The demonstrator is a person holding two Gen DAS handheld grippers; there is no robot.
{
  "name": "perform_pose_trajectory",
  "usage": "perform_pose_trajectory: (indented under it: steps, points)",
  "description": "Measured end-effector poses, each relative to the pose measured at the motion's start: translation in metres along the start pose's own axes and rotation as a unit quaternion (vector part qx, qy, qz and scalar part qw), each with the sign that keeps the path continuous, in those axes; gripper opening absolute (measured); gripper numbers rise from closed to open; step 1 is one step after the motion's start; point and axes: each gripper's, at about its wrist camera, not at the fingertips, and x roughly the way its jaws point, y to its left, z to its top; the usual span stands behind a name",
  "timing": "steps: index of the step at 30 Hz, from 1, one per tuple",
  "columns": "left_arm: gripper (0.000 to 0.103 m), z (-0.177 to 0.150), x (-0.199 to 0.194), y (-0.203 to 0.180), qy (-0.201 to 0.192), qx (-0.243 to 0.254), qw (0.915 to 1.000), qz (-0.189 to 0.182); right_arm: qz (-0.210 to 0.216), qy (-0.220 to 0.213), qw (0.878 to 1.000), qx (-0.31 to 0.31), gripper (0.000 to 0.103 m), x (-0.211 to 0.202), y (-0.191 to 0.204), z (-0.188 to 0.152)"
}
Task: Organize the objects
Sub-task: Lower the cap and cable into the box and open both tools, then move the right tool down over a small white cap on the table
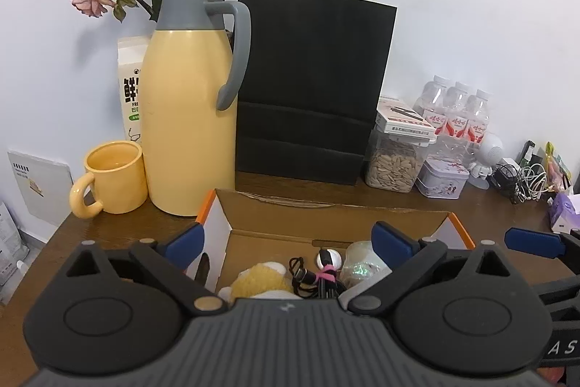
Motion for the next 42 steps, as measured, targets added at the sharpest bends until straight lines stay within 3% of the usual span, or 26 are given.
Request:
perform_pose_trajectory:
  steps: [12,25,42]
  points:
    - [0.103,-0.023,-0.045,0.001,-0.005,0.029,0.9995,-0.014,-0.006,-0.003,1.0,-0.005,0.103,-0.038,0.007,-0.023]
    - [0.103,-0.066,-0.08,0.011,0.03,0.053,0.9978,-0.024,-0.008,0.002,1.0,-0.011,0.103,-0.08,0.013,-0.062]
    - [0.103,-0.122,-0.091,0.059,0.085,0.031,0.9959,-0.007,-0.014,0.064,0.998,-0.017,0.103,-0.088,0.003,-0.148]
